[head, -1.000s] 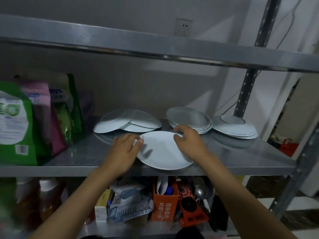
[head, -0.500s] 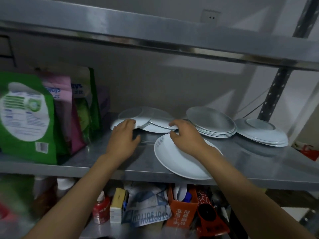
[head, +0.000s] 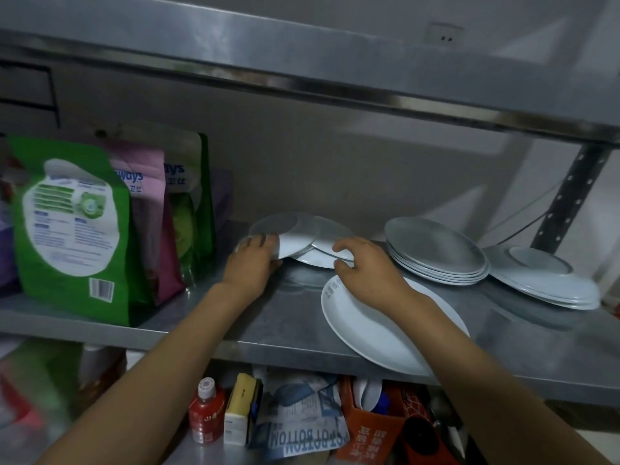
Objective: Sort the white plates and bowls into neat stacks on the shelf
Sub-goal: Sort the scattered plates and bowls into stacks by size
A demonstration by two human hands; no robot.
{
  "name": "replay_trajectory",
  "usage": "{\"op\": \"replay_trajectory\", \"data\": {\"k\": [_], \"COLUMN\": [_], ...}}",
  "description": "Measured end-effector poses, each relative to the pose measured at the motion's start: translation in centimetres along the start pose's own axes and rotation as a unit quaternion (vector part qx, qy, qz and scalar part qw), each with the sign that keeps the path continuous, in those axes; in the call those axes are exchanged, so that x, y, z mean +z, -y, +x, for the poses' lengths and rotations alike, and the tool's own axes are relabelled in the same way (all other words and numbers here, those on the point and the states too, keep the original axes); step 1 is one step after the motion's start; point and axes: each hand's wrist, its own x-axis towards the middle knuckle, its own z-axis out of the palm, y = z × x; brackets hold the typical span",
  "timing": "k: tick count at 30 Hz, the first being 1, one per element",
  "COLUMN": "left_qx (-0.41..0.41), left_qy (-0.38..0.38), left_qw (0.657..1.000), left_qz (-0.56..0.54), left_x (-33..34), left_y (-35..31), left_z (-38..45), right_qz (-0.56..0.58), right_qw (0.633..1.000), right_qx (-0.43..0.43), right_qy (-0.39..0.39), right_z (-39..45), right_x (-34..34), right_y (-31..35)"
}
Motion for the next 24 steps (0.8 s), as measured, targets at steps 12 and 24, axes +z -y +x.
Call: {"op": "replay_trajectory", "data": {"k": [12,24], "left_qx": [-0.036,-0.143], "left_qy": [-0.098,-0.275], "left_qw": [0.981,0.939], "left_qz": [0.167,-0.15], "left_x": [-5.7,-10.5], "left_y": [-0.5,-1.5], "left_z": [-1.5,-2.4], "right_qz": [0.03,0.049], "right_qw": [0.999,0.998], "right_qx": [0.015,-0.039], "right_qy": [0.024,0.0], "right_z": [-0.4,-1.3], "right_x": [0.7,-0.1], "right_y": [1.3,3.9]}}
